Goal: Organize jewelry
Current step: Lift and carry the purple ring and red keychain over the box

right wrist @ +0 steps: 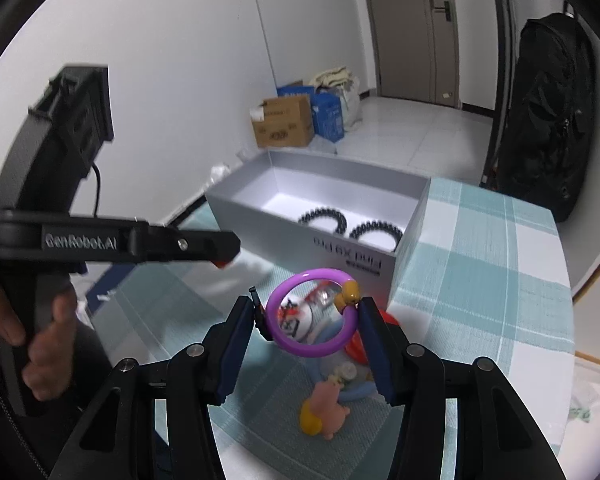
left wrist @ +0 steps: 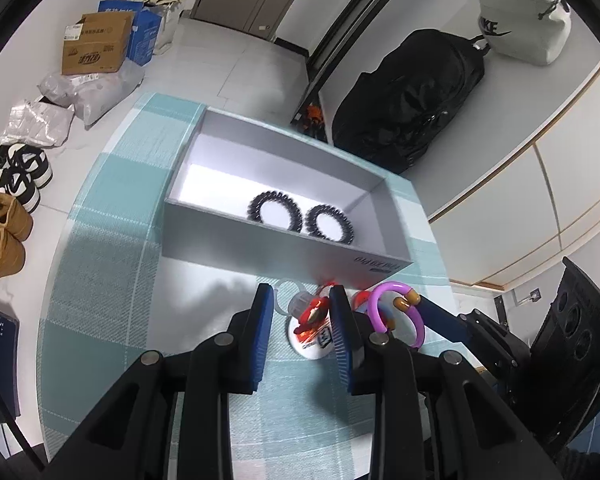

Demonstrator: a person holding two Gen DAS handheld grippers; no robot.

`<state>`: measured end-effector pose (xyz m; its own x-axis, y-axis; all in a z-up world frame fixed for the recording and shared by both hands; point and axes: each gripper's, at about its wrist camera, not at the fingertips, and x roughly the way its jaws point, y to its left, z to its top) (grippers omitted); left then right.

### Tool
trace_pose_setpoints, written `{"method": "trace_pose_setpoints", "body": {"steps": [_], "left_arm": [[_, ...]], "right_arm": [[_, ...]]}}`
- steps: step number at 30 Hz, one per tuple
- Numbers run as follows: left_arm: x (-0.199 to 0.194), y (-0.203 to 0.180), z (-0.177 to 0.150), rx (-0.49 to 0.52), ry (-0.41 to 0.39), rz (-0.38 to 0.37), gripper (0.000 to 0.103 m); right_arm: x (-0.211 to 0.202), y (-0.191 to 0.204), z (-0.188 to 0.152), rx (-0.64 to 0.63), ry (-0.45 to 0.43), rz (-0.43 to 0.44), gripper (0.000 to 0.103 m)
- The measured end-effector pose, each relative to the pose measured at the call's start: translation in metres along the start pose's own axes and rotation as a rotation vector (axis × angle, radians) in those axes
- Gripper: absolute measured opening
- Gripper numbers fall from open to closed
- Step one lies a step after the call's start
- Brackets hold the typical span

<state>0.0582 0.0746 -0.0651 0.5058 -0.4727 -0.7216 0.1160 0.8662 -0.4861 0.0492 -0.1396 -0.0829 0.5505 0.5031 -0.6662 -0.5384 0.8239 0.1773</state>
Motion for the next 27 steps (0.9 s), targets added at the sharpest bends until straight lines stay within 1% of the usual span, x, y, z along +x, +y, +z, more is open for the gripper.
{"method": "trace_pose_setpoints", "body": {"steps": [2, 5, 10, 13, 16, 23, 27], "left_arm": [[-0.002, -0.003, 0.001, 0.009, -0.015, 0.012, 0.023], [-0.003, -0.007, 0.005, 0.019, -0.037, 0.026, 0.023], [-0.01, -0.015, 0.013, 0.036, -0.095, 0.018, 0.023], [-0.011, -0.018, 0.02, 0.044, -0.12, 0.007, 0.023], [-0.009, -0.019, 0.027, 0.049, -0.138, 0.012, 0.023], [0.004, -0.012, 0.044, 0.016, -0.137, 0.005, 0.023], [0.015, -0.008, 0.054, -0.03, -0.127, -0.015, 0.023]], "right_arm": [[-0.004, -0.002, 0.002, 0.019, -0.015, 0.015, 0.052], [-0.007, -0.004, 0.006, 0.025, -0.036, 0.006, 0.052], [-0.009, -0.007, 0.019, 0.049, -0.074, 0.028, 0.052], [-0.011, -0.012, 0.027, 0.073, -0.1, 0.048, 0.052], [-0.01, -0.019, 0.039, 0.1, -0.128, 0.075, 0.052], [0.0, -0.037, 0.055, 0.16, -0.134, 0.109, 0.052], [0.008, -0.045, 0.061, 0.195, -0.129, 0.118, 0.052]]}}
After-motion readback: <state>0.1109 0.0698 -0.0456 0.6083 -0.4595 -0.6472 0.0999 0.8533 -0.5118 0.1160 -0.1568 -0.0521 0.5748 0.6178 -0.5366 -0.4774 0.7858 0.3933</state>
